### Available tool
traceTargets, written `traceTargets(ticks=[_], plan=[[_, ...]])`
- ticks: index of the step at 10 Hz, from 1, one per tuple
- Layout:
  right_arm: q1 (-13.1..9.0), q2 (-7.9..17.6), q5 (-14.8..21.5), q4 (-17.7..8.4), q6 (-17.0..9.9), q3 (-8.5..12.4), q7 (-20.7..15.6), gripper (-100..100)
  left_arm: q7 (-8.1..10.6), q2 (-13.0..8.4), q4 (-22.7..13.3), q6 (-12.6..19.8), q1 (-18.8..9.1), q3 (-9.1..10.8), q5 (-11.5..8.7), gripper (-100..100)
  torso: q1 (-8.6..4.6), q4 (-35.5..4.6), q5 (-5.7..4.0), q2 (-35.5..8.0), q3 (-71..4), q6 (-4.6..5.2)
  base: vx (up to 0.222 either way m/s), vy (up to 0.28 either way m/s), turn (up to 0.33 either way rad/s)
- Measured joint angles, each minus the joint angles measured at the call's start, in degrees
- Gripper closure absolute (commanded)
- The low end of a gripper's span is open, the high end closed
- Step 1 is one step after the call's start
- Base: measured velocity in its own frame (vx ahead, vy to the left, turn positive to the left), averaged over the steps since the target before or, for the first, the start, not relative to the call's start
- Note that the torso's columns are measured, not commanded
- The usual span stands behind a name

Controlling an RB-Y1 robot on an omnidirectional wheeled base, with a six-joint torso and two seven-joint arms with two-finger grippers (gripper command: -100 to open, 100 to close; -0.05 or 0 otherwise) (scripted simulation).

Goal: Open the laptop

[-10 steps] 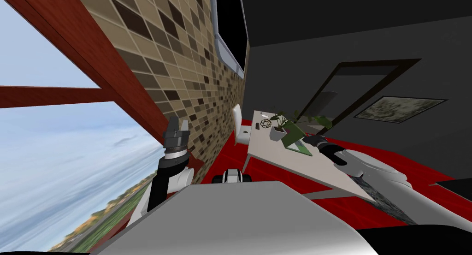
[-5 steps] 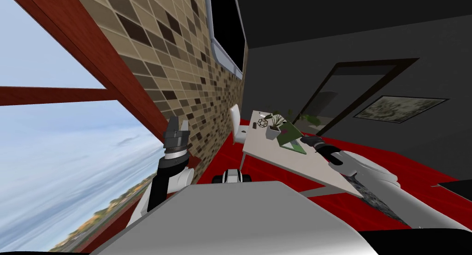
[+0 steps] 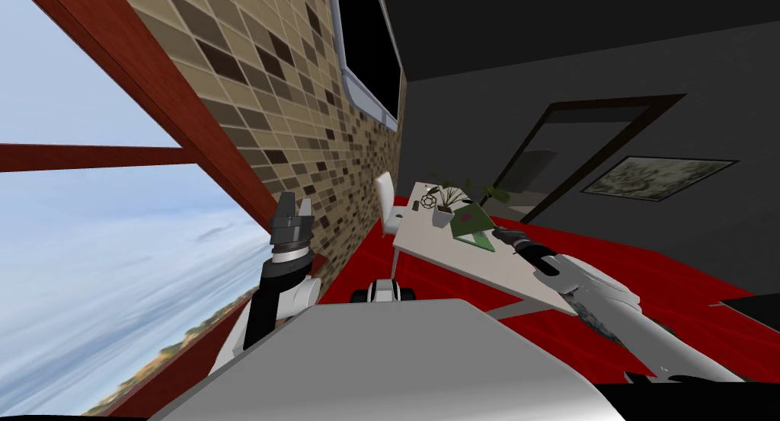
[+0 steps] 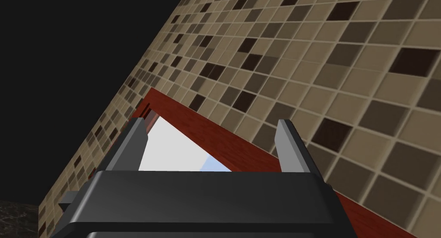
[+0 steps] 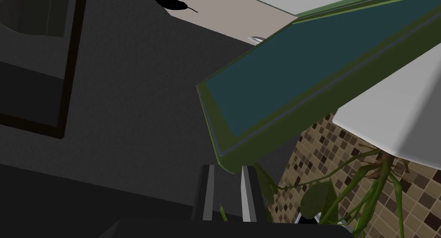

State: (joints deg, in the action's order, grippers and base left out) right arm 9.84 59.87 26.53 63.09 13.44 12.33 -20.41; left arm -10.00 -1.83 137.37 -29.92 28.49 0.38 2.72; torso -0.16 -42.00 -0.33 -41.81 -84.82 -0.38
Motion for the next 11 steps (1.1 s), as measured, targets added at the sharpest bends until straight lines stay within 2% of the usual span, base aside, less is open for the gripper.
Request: traceTargets(ticks=[2,4,5,7,8,9,11], plan=[[0.22,-0.73,-0.47,0.18,0.12,0.31,0.34,100,0.00,0.00,0.01,0.00,0.01,0.00,0.00,0,0.32,-0.13,0.28,-0.16,0.07,0.19,-0.027,-0.079,-0.015],[-1.67,-3.75,-1.35,-1.71,1.63,0.22,0.31,100,0.00,0.00,0.00,0.00,0.00,0.00,0.00,0,-0.11,-0.19,0.15,-0.29,0.16,0.18,-0.040,-0.125,0.012],[-1.99,-5.51,-1.86,-1.59,2.00,0.32,0.34,100,0.00,0.00,0.00,0.00,0.00,0.00,0.00,0,-0.11,-0.18,0.13,-0.25,0.14,0.20,-0.047,-0.127,0.020],[-3.97,-8.67,-2.89,-3.94,4.03,0.37,0.30,100,0.00,0.00,0.00,0.00,0.01,0.00,0.00,0,0.01,-0.19,0.21,-0.25,0.13,0.29,-0.036,-0.116,-0.001],[-4.41,-10.41,-3.39,-3.87,4.23,0.35,0.36,100,0.00,0.00,0.00,0.00,0.01,0.00,0.00,0,0.07,-0.21,0.25,-0.27,0.14,0.27,-0.040,-0.119,0.013],[-4.83,-11.79,-4.00,-4.13,4.57,0.33,0.63,-100,0.00,0.00,0.00,0.00,0.01,0.00,0.00,0,0.15,-0.25,0.31,-0.37,0.19,0.29,-0.035,-0.031,0.047],[-3.78,-9.80,-4.60,-2.79,3.61,-0.02,2.43,-100,0.00,0.01,0.00,0.00,0.01,-0.01,0.00,0,0.59,-0.28,0.47,-0.43,0.23,0.36,-0.008,0.051,0.033]])
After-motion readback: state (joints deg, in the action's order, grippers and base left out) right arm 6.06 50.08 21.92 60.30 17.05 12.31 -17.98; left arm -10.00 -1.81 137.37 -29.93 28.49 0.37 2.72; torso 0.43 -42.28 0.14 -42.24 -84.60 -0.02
